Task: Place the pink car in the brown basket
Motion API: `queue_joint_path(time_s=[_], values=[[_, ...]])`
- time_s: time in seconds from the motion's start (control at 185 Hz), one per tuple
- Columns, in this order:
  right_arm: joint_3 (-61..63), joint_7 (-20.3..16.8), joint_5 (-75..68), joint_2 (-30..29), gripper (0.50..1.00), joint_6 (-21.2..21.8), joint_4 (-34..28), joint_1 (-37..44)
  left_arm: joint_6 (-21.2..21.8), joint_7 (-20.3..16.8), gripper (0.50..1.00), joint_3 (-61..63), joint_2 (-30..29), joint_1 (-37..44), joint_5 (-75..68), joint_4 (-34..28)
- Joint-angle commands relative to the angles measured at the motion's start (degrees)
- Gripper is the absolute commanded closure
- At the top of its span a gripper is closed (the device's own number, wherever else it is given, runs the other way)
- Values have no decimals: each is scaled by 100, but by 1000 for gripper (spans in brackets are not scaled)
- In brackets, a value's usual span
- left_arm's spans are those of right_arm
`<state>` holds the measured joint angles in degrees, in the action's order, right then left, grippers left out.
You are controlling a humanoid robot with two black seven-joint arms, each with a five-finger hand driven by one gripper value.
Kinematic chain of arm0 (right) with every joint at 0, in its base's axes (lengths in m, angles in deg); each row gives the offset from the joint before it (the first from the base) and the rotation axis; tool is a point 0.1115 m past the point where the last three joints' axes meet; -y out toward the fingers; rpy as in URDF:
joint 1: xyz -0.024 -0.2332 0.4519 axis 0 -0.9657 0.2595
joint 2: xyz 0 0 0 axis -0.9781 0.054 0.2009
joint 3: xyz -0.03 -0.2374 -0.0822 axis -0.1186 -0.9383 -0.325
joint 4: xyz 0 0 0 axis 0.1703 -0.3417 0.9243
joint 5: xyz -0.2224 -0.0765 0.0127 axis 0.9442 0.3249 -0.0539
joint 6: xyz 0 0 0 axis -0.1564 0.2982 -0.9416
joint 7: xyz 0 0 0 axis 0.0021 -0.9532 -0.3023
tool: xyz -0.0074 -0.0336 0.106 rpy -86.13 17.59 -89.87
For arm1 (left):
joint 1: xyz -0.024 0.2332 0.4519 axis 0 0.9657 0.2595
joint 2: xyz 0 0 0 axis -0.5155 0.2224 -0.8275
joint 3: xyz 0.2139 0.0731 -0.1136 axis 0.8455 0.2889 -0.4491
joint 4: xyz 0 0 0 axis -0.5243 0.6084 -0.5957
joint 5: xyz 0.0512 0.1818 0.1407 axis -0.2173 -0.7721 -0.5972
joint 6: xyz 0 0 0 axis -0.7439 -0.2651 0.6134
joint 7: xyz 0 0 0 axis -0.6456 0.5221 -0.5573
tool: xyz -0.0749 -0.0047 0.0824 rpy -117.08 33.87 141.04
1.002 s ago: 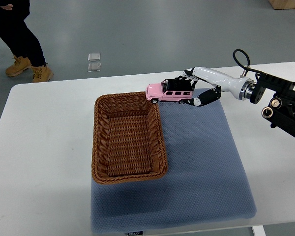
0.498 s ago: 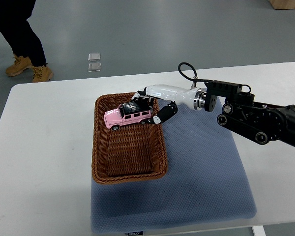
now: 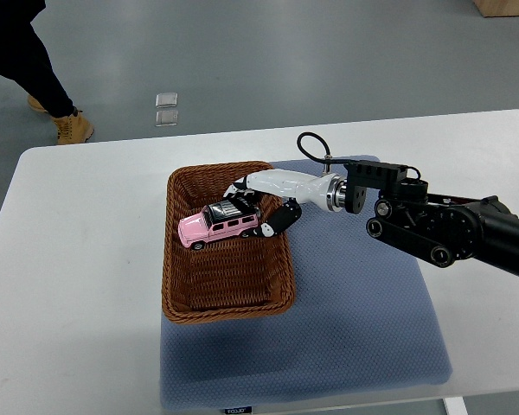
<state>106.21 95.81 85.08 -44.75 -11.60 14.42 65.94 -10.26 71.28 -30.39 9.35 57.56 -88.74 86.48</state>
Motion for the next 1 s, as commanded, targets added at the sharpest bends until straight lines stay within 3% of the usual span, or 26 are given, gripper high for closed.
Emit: queue_joint_path(time_s=[0.0,0.119,0.179,0.276,0.607,0.997], values=[[27,0,-2,30,738,-85,1,4,0,0,500,-4,0,9,0,-5],[106,0,-73,92,691,-112,1,21,0,0,500,5,0,9,0,-5],[212,-17,-292,135,632,-103,1,21,0,0,500,5,0,1,0,-5],[256,-26,-600,188,605,-112,1,21,0,0,500,5,0,9,0,-5],[1530,-26,-1329,760,593,-165,-43,-365,0,0,500,14,0,-8,0,4],[3138,-44,-2577,1129,589,-182,1,-1771,0,0,500,14,0,-8,0,4]])
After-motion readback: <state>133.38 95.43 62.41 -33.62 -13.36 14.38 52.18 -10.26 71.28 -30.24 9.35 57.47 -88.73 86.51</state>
